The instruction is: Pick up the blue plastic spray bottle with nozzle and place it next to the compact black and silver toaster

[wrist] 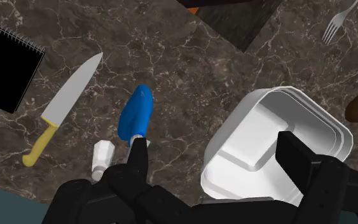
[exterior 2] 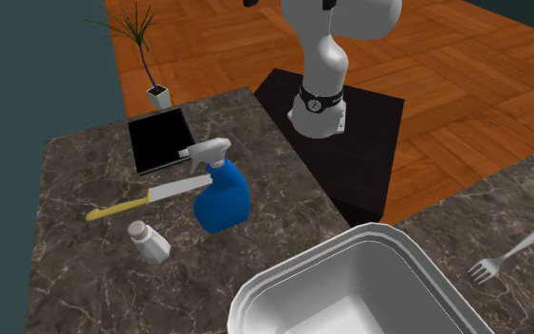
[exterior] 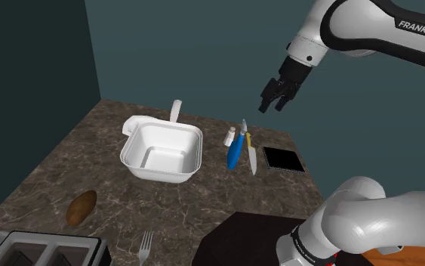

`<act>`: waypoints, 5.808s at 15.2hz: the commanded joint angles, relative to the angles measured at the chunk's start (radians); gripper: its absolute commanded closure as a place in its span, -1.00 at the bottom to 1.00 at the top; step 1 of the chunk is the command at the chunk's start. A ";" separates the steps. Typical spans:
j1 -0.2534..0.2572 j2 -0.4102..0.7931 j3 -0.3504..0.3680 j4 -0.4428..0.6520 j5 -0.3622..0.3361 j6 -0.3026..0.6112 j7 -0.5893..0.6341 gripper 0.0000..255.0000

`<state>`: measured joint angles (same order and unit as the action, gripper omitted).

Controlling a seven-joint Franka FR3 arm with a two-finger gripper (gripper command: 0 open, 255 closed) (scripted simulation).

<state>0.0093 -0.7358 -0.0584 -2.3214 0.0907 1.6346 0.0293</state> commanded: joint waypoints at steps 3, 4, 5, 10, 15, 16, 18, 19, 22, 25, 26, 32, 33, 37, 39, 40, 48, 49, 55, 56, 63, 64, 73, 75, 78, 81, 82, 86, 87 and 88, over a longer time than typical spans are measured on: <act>-0.013 0.085 -0.003 0.018 0.005 0.024 0.032 -1.00; -0.020 0.127 -0.005 0.029 0.008 0.035 0.047 -1.00; -0.026 0.170 -0.008 0.039 0.011 0.046 0.062 -1.00; -0.055 0.380 -0.026 0.102 0.030 0.088 0.134 -1.00; -0.082 0.585 -0.053 0.176 0.055 0.113 0.197 -1.00; -0.087 0.626 -0.059 0.192 0.062 0.116 0.208 -1.00; -0.098 0.706 -0.071 0.224 0.076 0.121 0.231 -1.00; -0.104 0.746 -0.077 0.241 0.083 0.122 0.241 -1.00; -0.122 0.863 -0.094 0.291 0.108 0.123 0.272 -1.00; -0.135 0.937 -0.104 0.311 0.127 0.135 0.289 -1.00; -0.133 0.937 -0.103 0.298 0.128 0.148 0.289 -1.00; -0.126 0.942 -0.096 0.229 0.138 0.222 0.283 -1.00; -0.126 0.942 -0.096 0.229 0.138 0.222 0.283 -1.00; -0.126 0.942 -0.096 0.229 0.138 0.222 0.283 -1.00; -0.126 0.942 -0.096 0.229 0.138 0.222 0.283 -1.00; -0.126 0.942 -0.096 0.229 0.138 0.222 0.283 -1.00; -0.126 0.942 -0.096 0.229 0.138 0.222 0.283 1.00; -0.126 0.942 -0.096 0.229 0.138 0.222 0.283 1.00; -0.125 0.903 -0.098 0.251 0.128 0.163 0.298 1.00; -0.125 0.896 -0.099 0.256 0.126 0.152 0.301 1.00; -0.126 0.852 -0.101 0.298 0.115 0.068 0.321 1.00; -0.126 0.846 -0.101 0.305 0.114 0.056 0.323 1.00; -0.126 0.804 -0.102 0.377 0.106 -0.055 0.347 1.00; -0.127 0.797 -0.103 0.395 0.104 -0.080 0.352 1.00; -0.127 0.788 -0.103 0.425 0.103 -0.118 0.359 1.00; -0.127 0.780 -0.104 0.456 0.102 -0.156 0.366 1.00; -0.128 0.778 -0.104 0.467 0.102 -0.169 0.368 1.00; -0.128 0.772 -0.104 0.513 0.102 -0.220 0.377 1.00; -0.128 0.771 -0.104 0.525 0.102 -0.233 0.379 1.00; -0.129 0.771 -0.105 0.538 0.102 -0.246 0.382 1.00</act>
<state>-0.1204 0.0359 -0.1640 -1.7953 0.1918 1.4010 0.4065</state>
